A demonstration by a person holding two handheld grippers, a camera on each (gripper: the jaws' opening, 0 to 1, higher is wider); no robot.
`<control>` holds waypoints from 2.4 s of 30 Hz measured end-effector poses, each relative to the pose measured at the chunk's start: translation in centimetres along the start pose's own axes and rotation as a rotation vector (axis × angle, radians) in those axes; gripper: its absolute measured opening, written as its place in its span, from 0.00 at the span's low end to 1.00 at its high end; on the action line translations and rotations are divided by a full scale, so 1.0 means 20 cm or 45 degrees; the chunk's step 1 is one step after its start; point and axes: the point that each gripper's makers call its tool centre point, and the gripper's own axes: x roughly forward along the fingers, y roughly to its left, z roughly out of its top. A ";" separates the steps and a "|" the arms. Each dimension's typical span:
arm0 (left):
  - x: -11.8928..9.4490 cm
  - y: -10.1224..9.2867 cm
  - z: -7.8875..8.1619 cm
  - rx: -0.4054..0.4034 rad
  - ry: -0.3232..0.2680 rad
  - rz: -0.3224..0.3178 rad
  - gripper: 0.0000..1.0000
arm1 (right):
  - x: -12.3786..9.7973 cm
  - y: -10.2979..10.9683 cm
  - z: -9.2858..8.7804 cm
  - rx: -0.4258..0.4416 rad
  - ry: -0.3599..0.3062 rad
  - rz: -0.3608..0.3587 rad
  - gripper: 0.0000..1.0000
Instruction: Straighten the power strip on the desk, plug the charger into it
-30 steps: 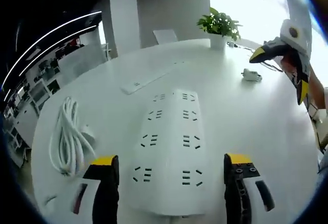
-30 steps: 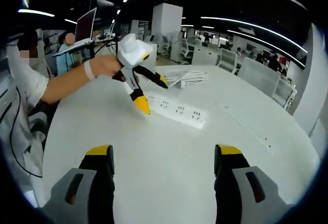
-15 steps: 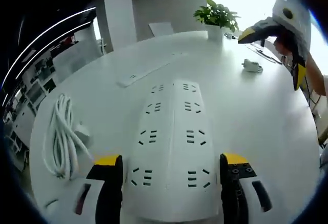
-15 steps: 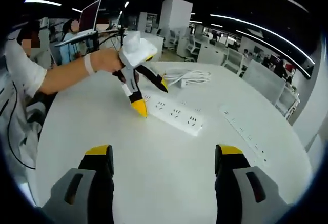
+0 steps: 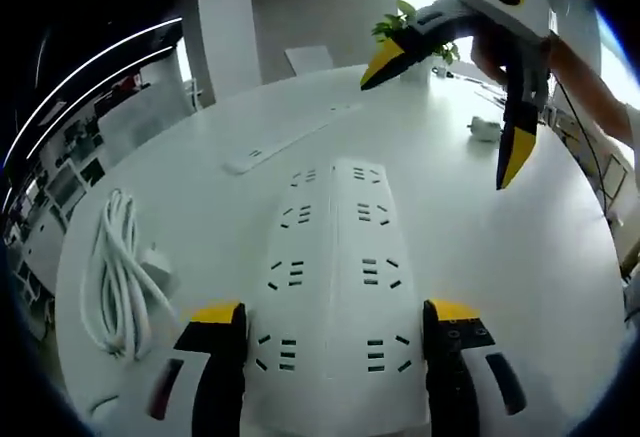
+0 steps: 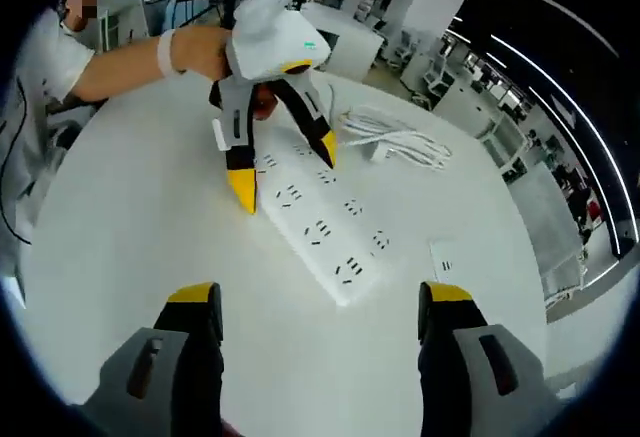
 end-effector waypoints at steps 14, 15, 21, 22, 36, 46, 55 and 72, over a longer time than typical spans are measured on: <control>0.00 -0.02 0.00 0.006 0.014 -0.003 0.73 | 0.32 -0.11 0.04 -0.307 0.267 0.245 0.69; -0.01 -0.02 0.00 0.007 0.015 -0.004 0.73 | 0.33 -0.10 0.05 -0.311 0.273 0.253 0.69; -0.01 -0.02 -0.01 0.010 0.015 -0.006 0.73 | 0.36 -0.01 0.05 -0.390 0.365 0.371 0.67; -0.01 -0.02 -0.01 0.010 0.017 -0.006 0.73 | 0.38 0.00 0.05 -0.404 0.374 0.376 0.67; -0.02 -0.03 0.00 0.015 0.026 -0.010 0.73 | 0.41 0.02 0.04 -0.455 0.419 0.465 0.63; -0.02 -0.05 0.00 0.056 0.053 -0.048 0.72 | 0.38 0.05 0.01 -0.397 0.426 0.454 0.62; 0.00 -0.10 0.01 0.112 0.086 -0.103 0.72 | 0.34 0.09 -0.04 -0.317 0.444 0.428 0.62; 0.05 -0.24 0.08 0.295 0.105 -0.215 0.69 | 0.20 0.19 -0.17 -0.064 0.445 0.334 0.62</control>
